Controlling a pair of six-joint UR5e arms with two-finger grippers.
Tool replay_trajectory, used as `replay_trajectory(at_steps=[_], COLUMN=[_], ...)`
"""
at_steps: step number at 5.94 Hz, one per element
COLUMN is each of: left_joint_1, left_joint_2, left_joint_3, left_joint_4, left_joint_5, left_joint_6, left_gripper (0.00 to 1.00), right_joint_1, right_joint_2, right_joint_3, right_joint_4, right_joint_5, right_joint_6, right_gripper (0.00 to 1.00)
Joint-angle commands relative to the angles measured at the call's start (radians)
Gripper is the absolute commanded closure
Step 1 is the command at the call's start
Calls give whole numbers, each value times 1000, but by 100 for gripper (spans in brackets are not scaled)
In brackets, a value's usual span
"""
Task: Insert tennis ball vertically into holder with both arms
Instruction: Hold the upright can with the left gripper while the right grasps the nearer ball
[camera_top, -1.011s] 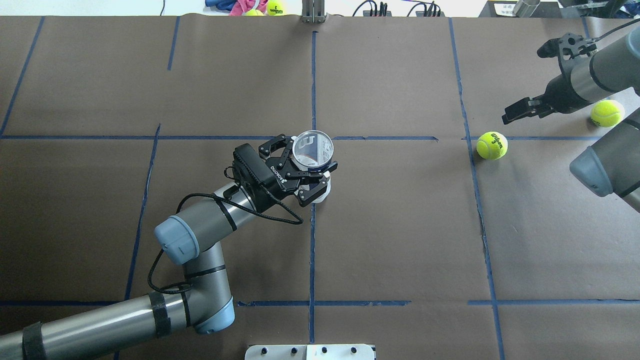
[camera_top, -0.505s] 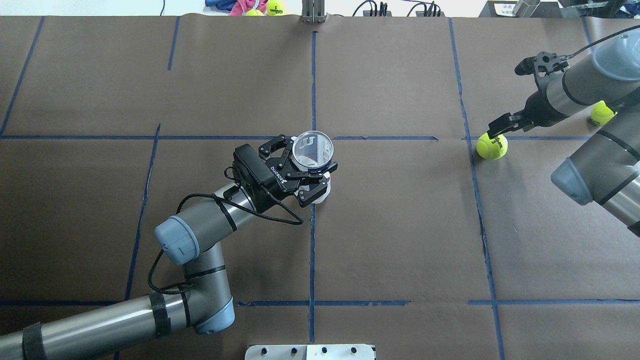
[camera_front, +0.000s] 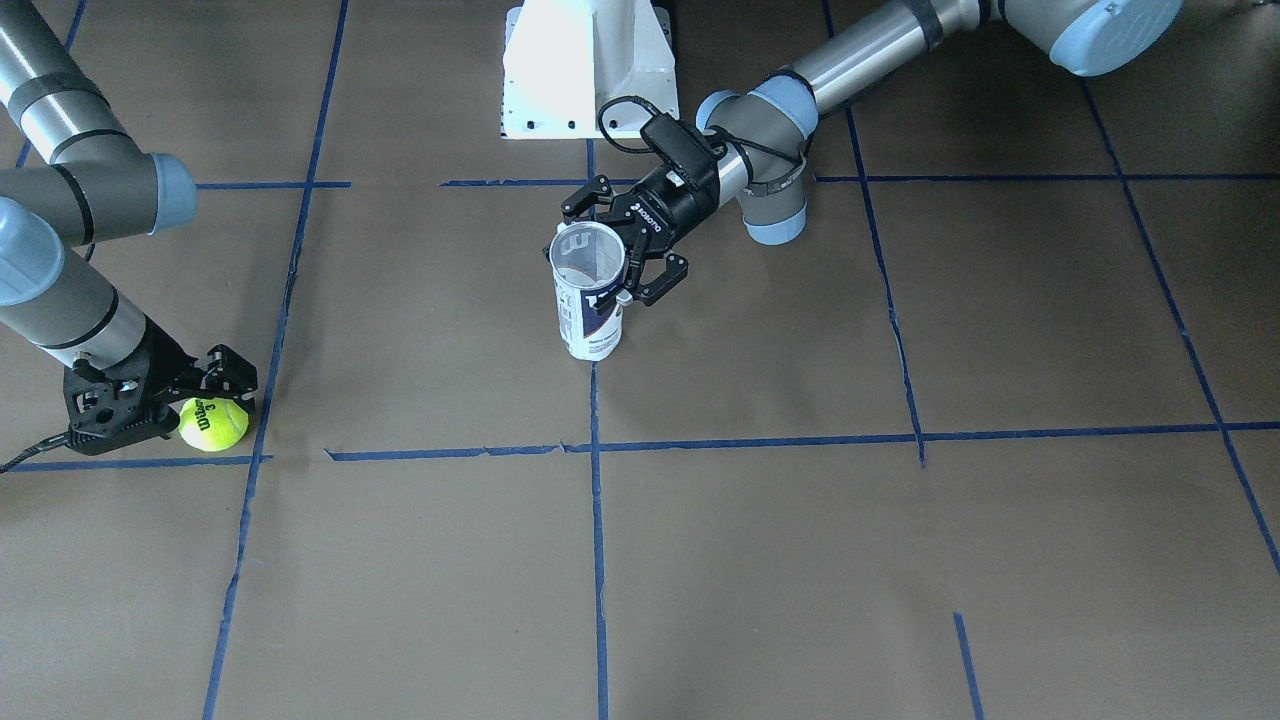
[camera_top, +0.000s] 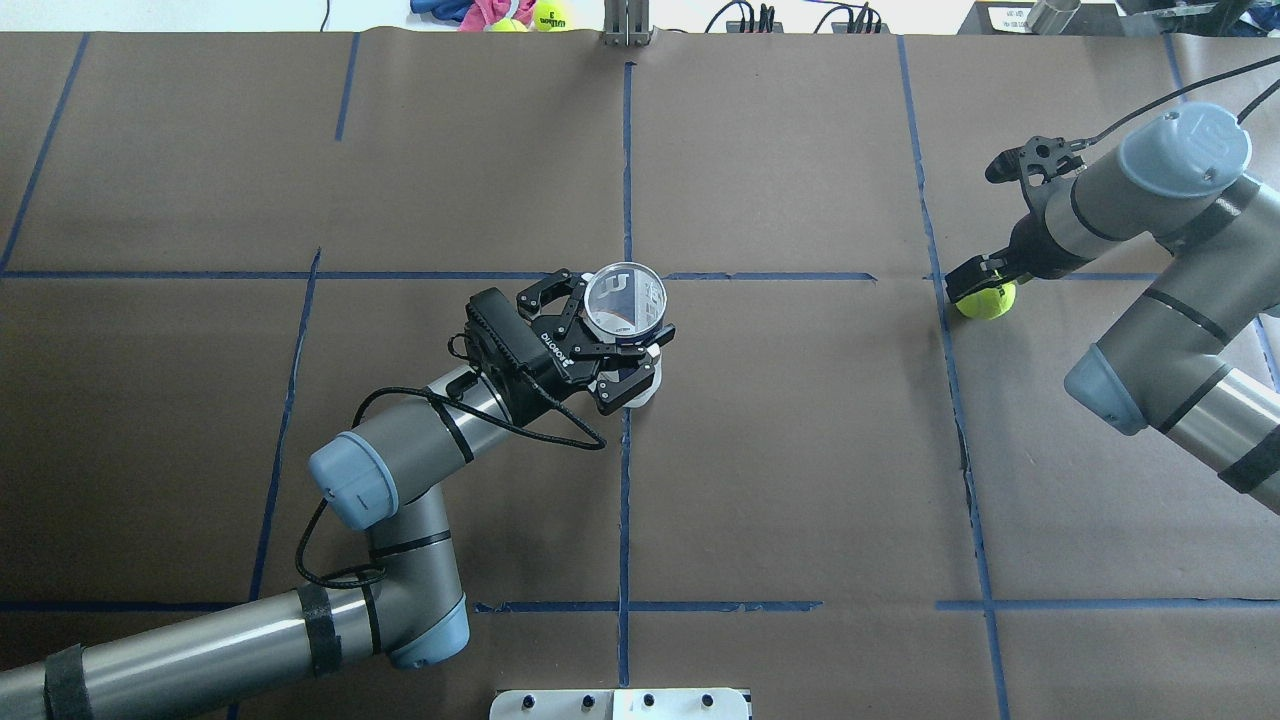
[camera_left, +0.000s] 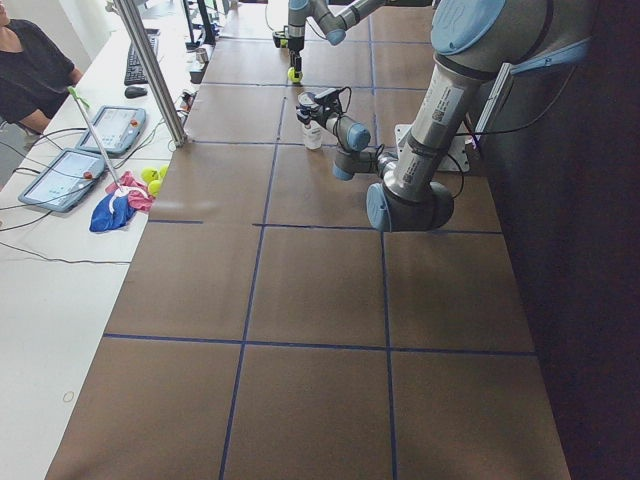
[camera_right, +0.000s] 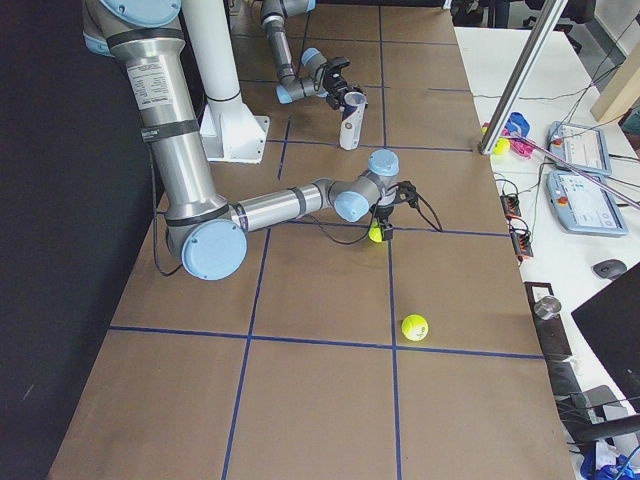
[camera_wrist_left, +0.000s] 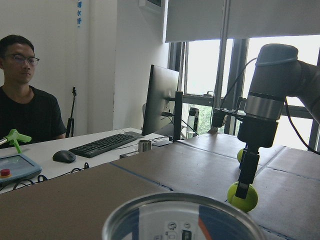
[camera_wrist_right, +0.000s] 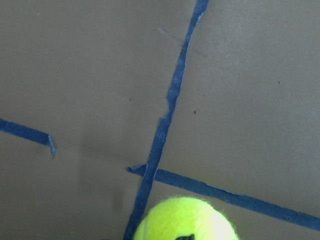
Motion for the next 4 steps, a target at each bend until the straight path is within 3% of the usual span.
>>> replay_trajectory(at_steps=[1,2,3,4], left_joint_1=[-1,0,0,0], left_joint_2=[0,0,0,2], left_joint_3=[-1,-1,-1,-1], left_joint_4=[-1,-1,-1,0], left_joint_5=[0,0,0,0], left_joint_6=[0,0,0,0], left_gripper=[14,14,14,14], right_joint_1=[-15,-16,-16,-11], right_joint_2=[3,8,17,18], right_joint_3=[-25,-25,-24,5], right_joint_4=[8,7,5,6], right_joint_5=[-24,-47,-47,-43], right_joint_6=[-2,-7,1,2], right_gripper=[1,20,67,98])
